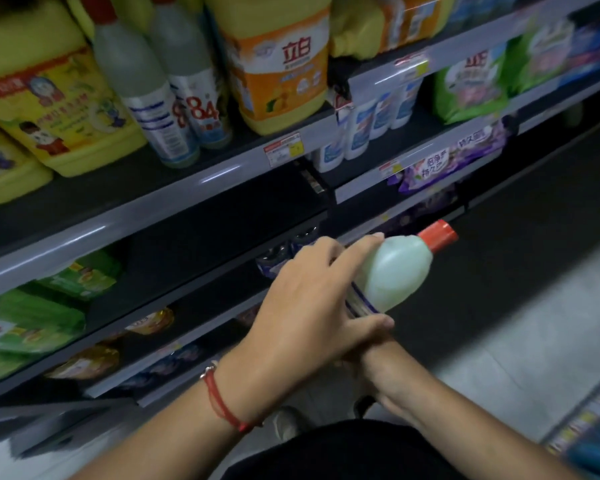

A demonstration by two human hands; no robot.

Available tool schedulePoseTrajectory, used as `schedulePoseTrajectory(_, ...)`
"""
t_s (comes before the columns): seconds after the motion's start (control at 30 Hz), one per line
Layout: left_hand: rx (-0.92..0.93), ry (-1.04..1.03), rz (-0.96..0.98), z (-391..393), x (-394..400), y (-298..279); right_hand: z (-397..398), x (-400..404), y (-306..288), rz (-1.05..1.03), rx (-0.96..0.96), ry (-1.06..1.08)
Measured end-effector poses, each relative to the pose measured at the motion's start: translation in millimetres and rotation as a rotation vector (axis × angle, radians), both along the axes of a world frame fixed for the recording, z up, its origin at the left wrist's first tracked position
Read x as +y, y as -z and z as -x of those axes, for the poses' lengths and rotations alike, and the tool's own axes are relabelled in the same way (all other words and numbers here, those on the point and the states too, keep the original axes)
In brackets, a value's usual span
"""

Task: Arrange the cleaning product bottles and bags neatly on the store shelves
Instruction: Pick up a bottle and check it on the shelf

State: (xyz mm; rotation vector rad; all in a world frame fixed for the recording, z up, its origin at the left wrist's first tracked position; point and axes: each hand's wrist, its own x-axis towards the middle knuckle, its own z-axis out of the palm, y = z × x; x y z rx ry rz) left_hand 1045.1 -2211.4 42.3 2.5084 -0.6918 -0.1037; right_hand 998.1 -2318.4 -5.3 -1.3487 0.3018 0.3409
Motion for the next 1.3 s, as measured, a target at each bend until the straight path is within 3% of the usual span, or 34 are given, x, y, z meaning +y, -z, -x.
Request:
schedulePoseTrajectory(0.1, -0.029, 0.05, -0.014, -11.9, -34.9, -3.8, -6.4, -34.9, -4.5, -0.002, -0.029, -0.011)
schedulePoseTrajectory(0.23, 0.1, 0.072, 0.101, -32.6, -87.6, -7.4, -19.3, -108.1, -8.5, 0.135, -0.043, -0.028)
schedulePoseTrajectory(0.27, 0.139, 0.068, 0.16, -38.7, -101.6, -7.1, -19.9, -128.6, -2.2, 0.132, -0.055, -0.132)
schedulePoseTrajectory(0.3, 0.195, 0.056, 0.232, -44.9, -115.5, -6.6, -22.6, -145.1, -5.5, -0.003, 0.046, -0.095)
schedulePoseTrajectory(0.5, 0.532, 0.043, 0.587, -79.6, -193.0, -4.9, -31.6, -245.4, -8.8, 0.29, -0.057, -0.019)
schedulePoseTrajectory(0.63, 0.641, 0.078, 0.625, -97.7, -236.1, -1.9, -38.1, -297.7, -10.4, 0.364, -0.1, 0.052)
schedulePoseTrajectory(0.9, 0.702, 0.128, 0.594, -137.2, -302.3, 1.1, -60.1, -371.9, -17.3, 0.579, -0.189, 0.221)
schedulePoseTrajectory(1.1, 0.695, 0.085, 0.684, -177.2, -344.6, 11.3, -98.8, -400.3, -16.0, 0.701, -0.13, 0.153)
schedulePoseTrajectory(1.3, 0.487, 0.084, 0.66, -230.4, -383.9, -2.3, -169.3, -438.6, -28.7, 0.688, -0.039, 0.097)
